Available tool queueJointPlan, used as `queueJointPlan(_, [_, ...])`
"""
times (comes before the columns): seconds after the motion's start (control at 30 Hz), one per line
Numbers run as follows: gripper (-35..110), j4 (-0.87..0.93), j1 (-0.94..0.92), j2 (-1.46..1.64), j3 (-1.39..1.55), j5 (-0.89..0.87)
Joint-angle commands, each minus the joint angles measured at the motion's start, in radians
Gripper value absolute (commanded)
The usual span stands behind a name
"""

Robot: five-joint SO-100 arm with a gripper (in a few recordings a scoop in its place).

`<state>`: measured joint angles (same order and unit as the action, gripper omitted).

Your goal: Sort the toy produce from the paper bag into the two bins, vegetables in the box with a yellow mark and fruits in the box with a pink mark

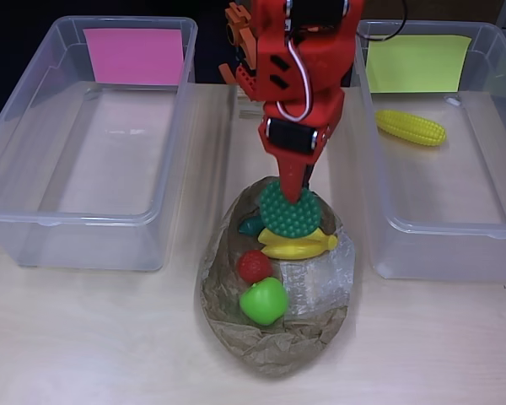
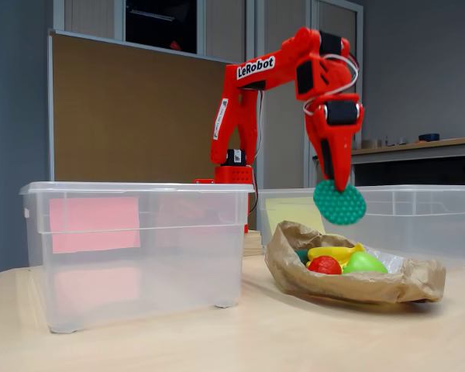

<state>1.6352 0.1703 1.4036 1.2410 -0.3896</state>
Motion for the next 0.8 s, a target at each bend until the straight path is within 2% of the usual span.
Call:
queueJointPlan(0.0, [0,0.1,0.084,0.132,-0.12,-0.066])
queueJointPlan(0.2, [0,0.098,0.348,0.331,-0.063,-0.368])
queueJointPlan(0.5, [0,0.031,0.764,0.348,0.104,-1.015])
queueJointPlan(0.63, [0,-0.092,0.891,0.348,0.268,-1.27])
queueJointPlan(0.77, [0,-0.301,0.942,0.337,0.469,-1.393])
